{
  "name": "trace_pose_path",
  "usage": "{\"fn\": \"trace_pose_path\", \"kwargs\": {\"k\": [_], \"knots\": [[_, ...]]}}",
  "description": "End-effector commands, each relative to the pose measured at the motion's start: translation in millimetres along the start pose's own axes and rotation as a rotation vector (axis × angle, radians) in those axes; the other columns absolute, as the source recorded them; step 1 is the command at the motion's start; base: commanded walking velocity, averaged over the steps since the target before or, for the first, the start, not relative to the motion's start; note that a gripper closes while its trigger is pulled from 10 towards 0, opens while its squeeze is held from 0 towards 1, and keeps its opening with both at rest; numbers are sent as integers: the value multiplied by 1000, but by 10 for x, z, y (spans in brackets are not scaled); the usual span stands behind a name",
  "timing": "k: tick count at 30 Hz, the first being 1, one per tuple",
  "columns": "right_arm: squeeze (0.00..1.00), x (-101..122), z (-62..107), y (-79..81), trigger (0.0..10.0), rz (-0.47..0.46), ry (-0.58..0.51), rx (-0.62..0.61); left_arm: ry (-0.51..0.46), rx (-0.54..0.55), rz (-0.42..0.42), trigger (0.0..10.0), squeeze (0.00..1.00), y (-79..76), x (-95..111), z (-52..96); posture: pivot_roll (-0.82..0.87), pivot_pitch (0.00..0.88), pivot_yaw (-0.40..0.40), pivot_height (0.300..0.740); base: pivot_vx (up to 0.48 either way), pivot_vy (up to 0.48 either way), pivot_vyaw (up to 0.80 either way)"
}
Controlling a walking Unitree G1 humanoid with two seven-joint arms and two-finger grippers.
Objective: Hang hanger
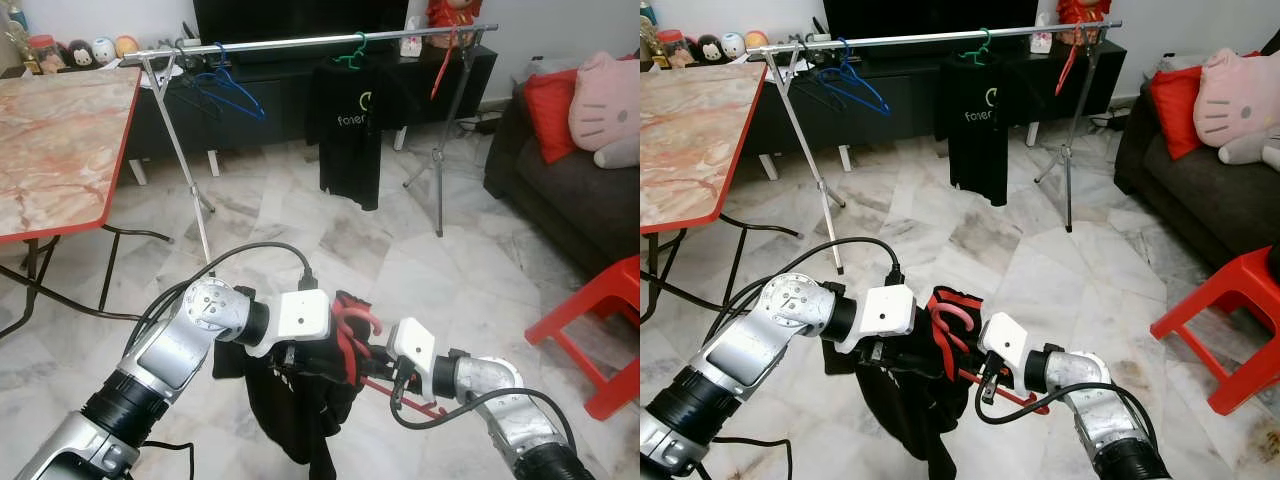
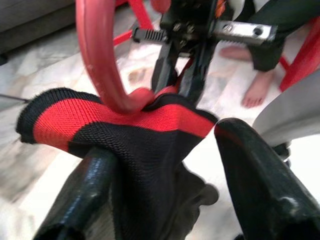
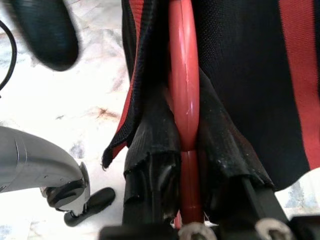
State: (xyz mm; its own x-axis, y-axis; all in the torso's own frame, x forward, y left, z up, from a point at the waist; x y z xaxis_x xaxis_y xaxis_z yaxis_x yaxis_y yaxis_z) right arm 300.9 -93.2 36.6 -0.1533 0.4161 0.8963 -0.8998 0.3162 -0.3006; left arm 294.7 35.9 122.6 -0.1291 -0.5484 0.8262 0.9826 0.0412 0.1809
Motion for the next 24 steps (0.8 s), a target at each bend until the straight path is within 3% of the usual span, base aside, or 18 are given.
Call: {"fn": "trace_pose_path", "kwargs": {"k": [1, 3, 9, 11, 12, 19, 20, 22, 24], "knots": [[0, 149, -18, -137, 0, 27, -55, -45, 40, 74, -57, 10000, 1000, 144, -33, -2, -34, 0, -15, 740, 0, 0, 0], [0, 156, -39, -104, 0, 23, -60, -29, 46, 153, -88, 10000, 1000, 284, -25, 3, -34, 0, -15, 740, 0, 0, 0], [0, 152, -48, -93, 0, 19, -62, -26, 17, 200, -104, 10000, 1000, 363, 22, -8, -37, 0, -16, 740, 0, 0, 0], [0, 149, -47, -73, 0, 16, -62, -15, 3, 182, -87, 10000, 1000, 333, 35, -14, -40, 0, -15, 740, 0, 0, 0], [0, 144, -46, -54, 0, 18, -61, -6, -38, 101, -31, 10000, 1000, 205, 75, -16, -41, 0, -14, 740, 0, 0, 0], [0, 141, -50, -102, 0, 32, -57, -45, -49, 20, 6, 10000, 1000, 90, 67, 49, -41, 0, -11, 740, 0, 0, 0], [0, 137, -50, -129, 0, 34, -55, -61, -54, 35, 2, 10000, 1000, 121, 66, 77, -40, 0, -11, 740, 0, 0, 0], [0, 53, -43, -273, 0, 59, 11, -145, -90, 174, 0, 10000, 1000, 361, 84, 215, -38, 0, -15, 740, 0, 0, 0], [0, 31, -43, -304, 0, 64, 29, -165, -99, 206, -3, 10000, 1000, 409, 91, 247, -38, 0, -15, 740, 0, 0, 0]]}}
Point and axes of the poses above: a point about 5 cm out from each wrist's last joint towards the gripper, its own z axis pointing back from the gripper into the wrist, its own x axis along the axis of the wrist's last joint, y = z × x, the point moved 6 cm from there along -z, pointing out of the wrist towards the gripper, and after that the axes turned 14 degrees about z, right-handed, at the moved point
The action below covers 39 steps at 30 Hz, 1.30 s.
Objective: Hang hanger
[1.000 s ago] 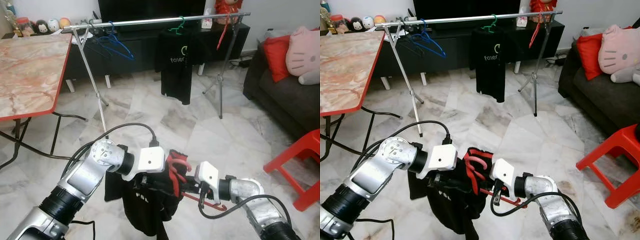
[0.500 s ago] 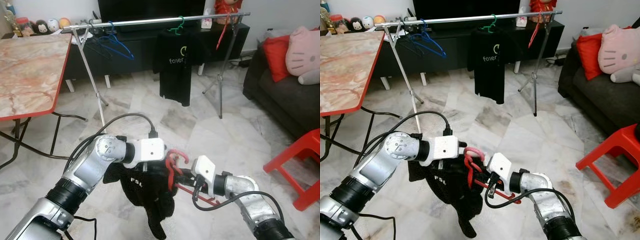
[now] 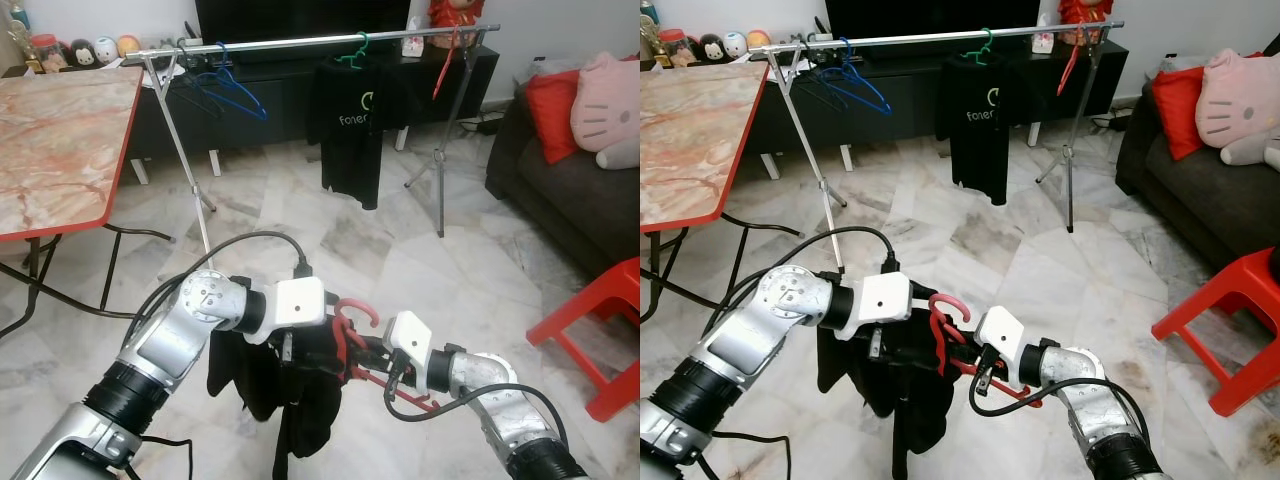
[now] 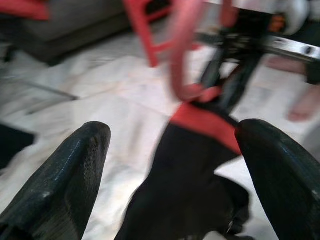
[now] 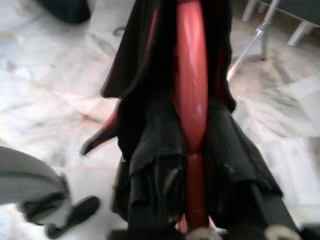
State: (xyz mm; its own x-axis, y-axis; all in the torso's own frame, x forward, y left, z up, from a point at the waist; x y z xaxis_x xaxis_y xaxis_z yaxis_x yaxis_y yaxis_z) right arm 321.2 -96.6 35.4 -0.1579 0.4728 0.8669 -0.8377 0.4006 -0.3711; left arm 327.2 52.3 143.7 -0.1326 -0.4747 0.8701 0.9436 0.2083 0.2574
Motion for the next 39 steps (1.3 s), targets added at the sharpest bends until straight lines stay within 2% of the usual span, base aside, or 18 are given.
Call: {"fn": "trace_pose_path", "kwargs": {"k": [1, 2, 3, 4, 5, 6, 7, 12, 13, 14, 17, 18, 19, 22, 27, 31, 33, 39], "knots": [[0, 72, 4, -133, 0, 29, -18, -53, -22, 30, -19, 10000, 1000, 71, 58, 40, -38, 0, -15, 740, 0, 0, 0], [0, 46, 4, -230, 0, 34, 8, -114, -55, 94, 4, 10000, 1000, 157, 84, 93, -34, 0, -18, 740, 0, 0, 0], [0, 33, 4, -281, 0, 24, 19, -146, -77, 138, 13, 10000, 878, 212, 99, 119, -34, 0, -18, 740, 0, 0, 0], [0, 24, 5, -313, 0, 16, 27, -167, -91, 169, 18, 10000, 878, 249, 108, 136, -34, 0, -18, 740, 0, 0, 0], [0, 53, 5, -376, 0, 8, 15, -208, -100, 200, 46, 10000, 216, 274, 84, 151, -31, 0, -22, 740, 0, 0, 0], [0, 70, 5, -400, 0, 8, 8, -224, -100, 203, 53, 10000, 216, 270, 70, 155, -31, 0, -22, 740, 0, 0, 0], [0, 112, -5, -467, 0, -17, -11, -270, -109, 256, 55, 10000, 0, 312, 43, 169, -29, 0, -22, 740, 0, 0, 0], [0, 244, -43, -638, 0, -41, -48, -381, -161, 428, 120, 10000, 0, 451, -38, 193, -33, 0, -21, 740, 0, 0, 0], [0, 340, -69, -725, 0, -61, -81, -429, -148, 527, 152, 10000, 0, 516, -138, 173, -28, 0, -21, 740, 0, 0, 0], [0, 368, -79, -746, 0, -69, -91, -440, -139, 557, 159, 10000, 0, 535, -175, 165, -28, 0, -21, 740, 0, 0, 0], [0, 507, -142, -794, 0, -67, -129, -459, -154, 669, 264, 10000, 0, 588, -286, 115, -30, 0, -18, 740, 0, 0, 0], [0, 507, -142, -794, 0, -67, -129, -459, -154, 669, 264, 10000, 0, 588, -286, 115, -30, 0, -18, 740, 0, 0, 0], [0, 596, -162, -852, 0, -67, -151, -487, -175, 744, 341, 10000, 0, 600, -344, 72, -37, 0, -22, 740, 0, 0, 0], [0, 671, -153, -959, 0, -78, -165, -545, -188, 824, 400, 10000, 0, 592, -397, 14, -38, 0, -25, 740, 0, 0, 0], [0, 696, -155, -1013, 0, -86, -165, -564, -187, 890, 432, 10000, 0, 592, -427, -54, -35, 0, -27, 740, 0, 0, 0], [0, 706, -151, -1041, 0, -90, -167, -574, -116, 947, 474, 10000, 0, 583, -562, -115, -35, 0, -29, 740, 0, 0, 0], [0, 706, -150, -1035, 0, -93, -169, -567, -93, 991, 510, 10000, 0, 596, -631, -109, -34, 0, -32, 740, 0, 0, 0], [0, 735, -187, -962, 0, -93, -185, -501, -98, 1003, 521, 10000, 0, 590, -610, -190, -32, 0, -45, 740, 0, 0, 0]]}}
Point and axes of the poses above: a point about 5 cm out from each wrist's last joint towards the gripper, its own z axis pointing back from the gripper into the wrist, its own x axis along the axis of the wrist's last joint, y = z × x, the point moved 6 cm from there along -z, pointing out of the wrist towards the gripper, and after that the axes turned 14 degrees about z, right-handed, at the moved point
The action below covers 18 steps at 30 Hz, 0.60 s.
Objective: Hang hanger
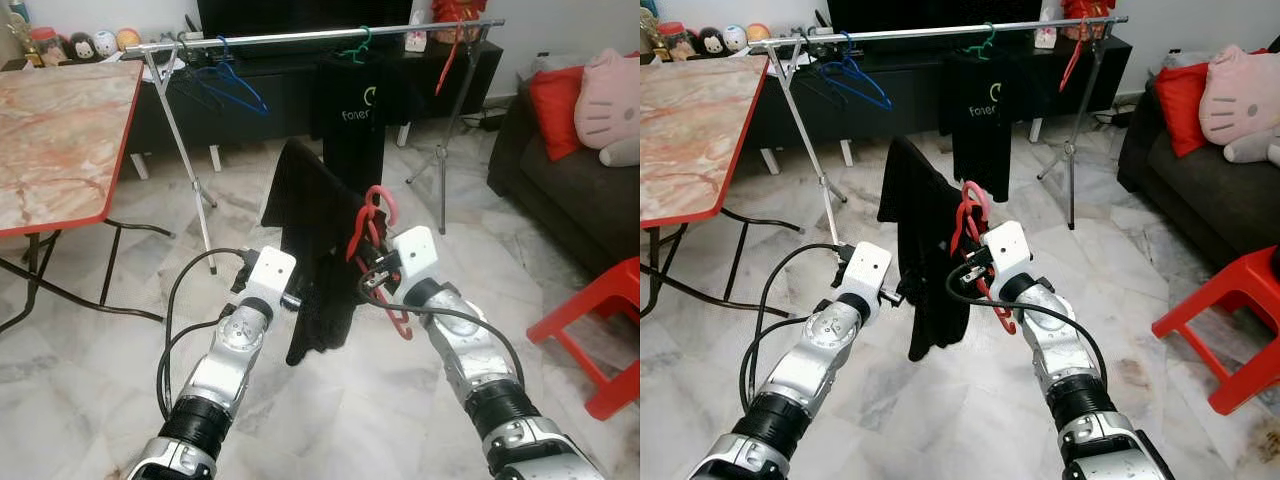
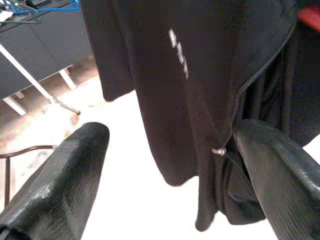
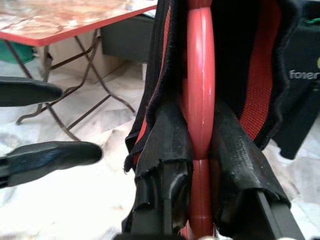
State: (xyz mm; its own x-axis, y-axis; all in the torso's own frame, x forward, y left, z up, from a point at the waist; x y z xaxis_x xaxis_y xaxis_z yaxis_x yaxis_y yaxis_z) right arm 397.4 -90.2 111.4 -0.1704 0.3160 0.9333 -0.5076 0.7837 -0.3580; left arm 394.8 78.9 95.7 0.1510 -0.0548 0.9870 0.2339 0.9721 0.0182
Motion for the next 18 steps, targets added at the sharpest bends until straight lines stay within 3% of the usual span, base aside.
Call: {"fn": "trace_pose_path", "kwargs": {"k": [1, 4, 11, 16, 18], "knots": [[0, 171, -42, -39, 0, 7, -58, 2, -7, 9, -17, 10000, 0, -10, 25, -19, -32, 0, -45, 740, 0, 0, 0], [0, 166, -19, 107, 0, 10, -67, 93, -14, 19, 4, 10000, 0, -43, 49, -42, -34, 0, -54, 740, 0, 0, 0], [0, 162, -3, 311, 0, -4, -77, 178, -9, -16, 1, 10000, 0, -152, 51, -66, -30, 0, -68, 740, 0, 0, 0], [0, 194, 18, 353, 0, -2, -92, 213, -24, 100, -23, 10000, 0, 20, 74, -70, -34, 0, -72, 740, 0, 0, 0], [0, 192, 22, 335, 0, 1, -92, 205, -19, 98, -43, 10000, 0, 28, 65, -73, -33, 0, -79, 740, 0, 0, 0]]}}
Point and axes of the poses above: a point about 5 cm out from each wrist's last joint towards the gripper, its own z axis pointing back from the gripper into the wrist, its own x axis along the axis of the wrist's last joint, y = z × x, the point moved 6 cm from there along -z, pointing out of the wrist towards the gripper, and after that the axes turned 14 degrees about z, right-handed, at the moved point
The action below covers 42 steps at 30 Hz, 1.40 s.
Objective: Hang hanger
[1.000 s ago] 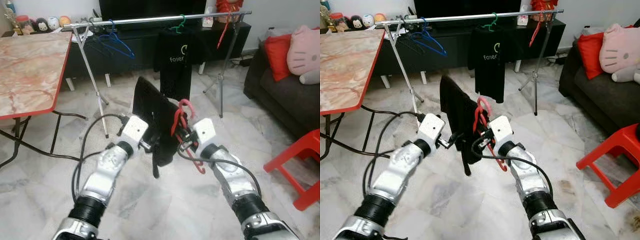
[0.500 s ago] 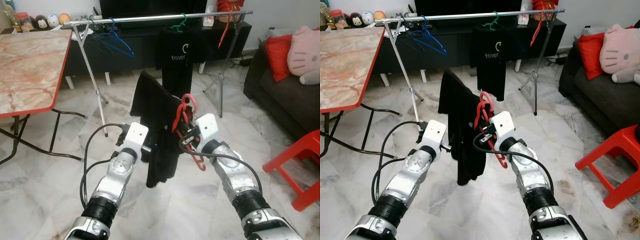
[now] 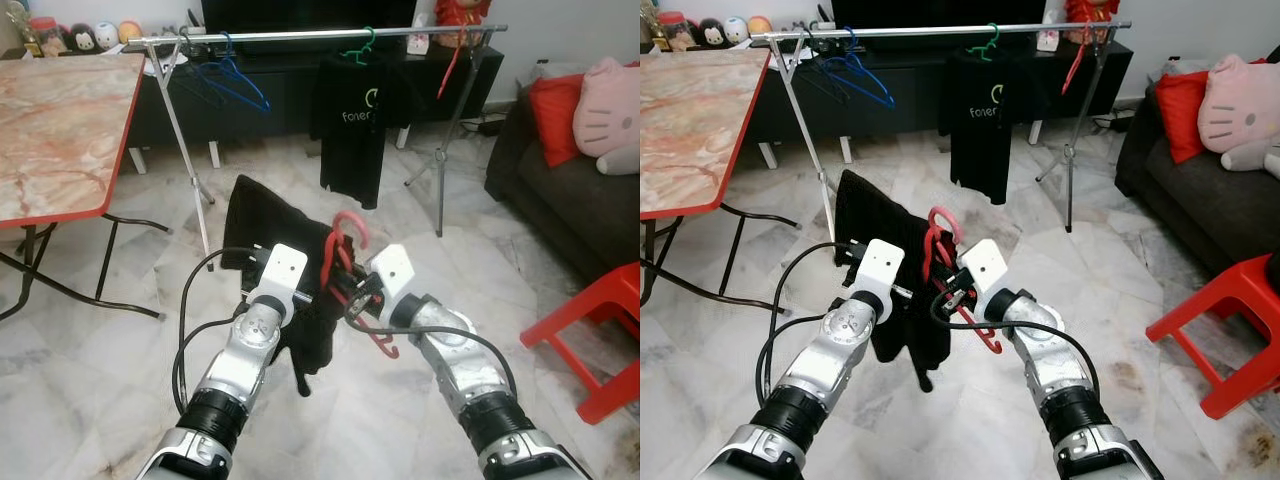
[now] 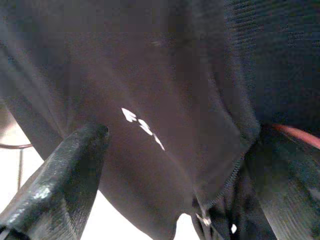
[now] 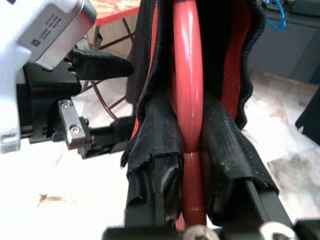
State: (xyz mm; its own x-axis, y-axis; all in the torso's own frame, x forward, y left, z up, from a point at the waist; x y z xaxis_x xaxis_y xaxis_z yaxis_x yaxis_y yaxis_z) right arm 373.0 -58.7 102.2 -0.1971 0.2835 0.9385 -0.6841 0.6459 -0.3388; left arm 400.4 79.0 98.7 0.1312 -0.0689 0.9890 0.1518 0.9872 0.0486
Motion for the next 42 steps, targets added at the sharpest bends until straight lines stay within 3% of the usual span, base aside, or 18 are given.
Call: {"fn": "trace_pose_path", "kwargs": {"k": [1, 2, 10, 16, 17, 18, 28, 42], "knots": [[0, 135, 3, -82, 0, 17, -48, -27, 1, 5, -40, 10000, 0, 9, 18, -28, -33, 0, -79, 740, 0, 0, 0], [0, 120, 27, -85, 0, 11, -46, -25, 0, 40, -81, 10000, 0, 76, 8, -32, -32, 0, -86, 740, 0, 0, 0], [0, 77, 93, -76, 0, 12, -37, -11, -12, 178, -109, 10000, 0, 321, 35, -42, -37, 0, -92, 740, 0, 0, 0], [0, 78, 105, -54, 0, 16, -37, 8, -16, 177, -107, 9961, 0, 316, 26, -50, -40, 0, -93, 740, 0, 0, 0], [0, 81, 107, -54, 0, 15, -39, 11, -19, 174, -105, 3451, 0, 307, 28, -53, -42, 0, -94, 740, 0, 0, 0], [0, 84, 107, -53, 0, 14, -39, 13, -24, 169, -100, 0, 0, 295, 32, -54, -42, 0, -94, 740, 0, 0, 0], [0, 98, 115, 30, 0, 12, -52, 58, -48, 75, -56, 0, 0, 108, 30, -61, -44, 0, -92, 740, 0, 0, 0], [0, 48, 129, 34, 0, 13, -36, 52, -52, 67, -76, 0, 0, 126, 34, -70, -36, 0, -89, 740, 0, 0, 0]]}}
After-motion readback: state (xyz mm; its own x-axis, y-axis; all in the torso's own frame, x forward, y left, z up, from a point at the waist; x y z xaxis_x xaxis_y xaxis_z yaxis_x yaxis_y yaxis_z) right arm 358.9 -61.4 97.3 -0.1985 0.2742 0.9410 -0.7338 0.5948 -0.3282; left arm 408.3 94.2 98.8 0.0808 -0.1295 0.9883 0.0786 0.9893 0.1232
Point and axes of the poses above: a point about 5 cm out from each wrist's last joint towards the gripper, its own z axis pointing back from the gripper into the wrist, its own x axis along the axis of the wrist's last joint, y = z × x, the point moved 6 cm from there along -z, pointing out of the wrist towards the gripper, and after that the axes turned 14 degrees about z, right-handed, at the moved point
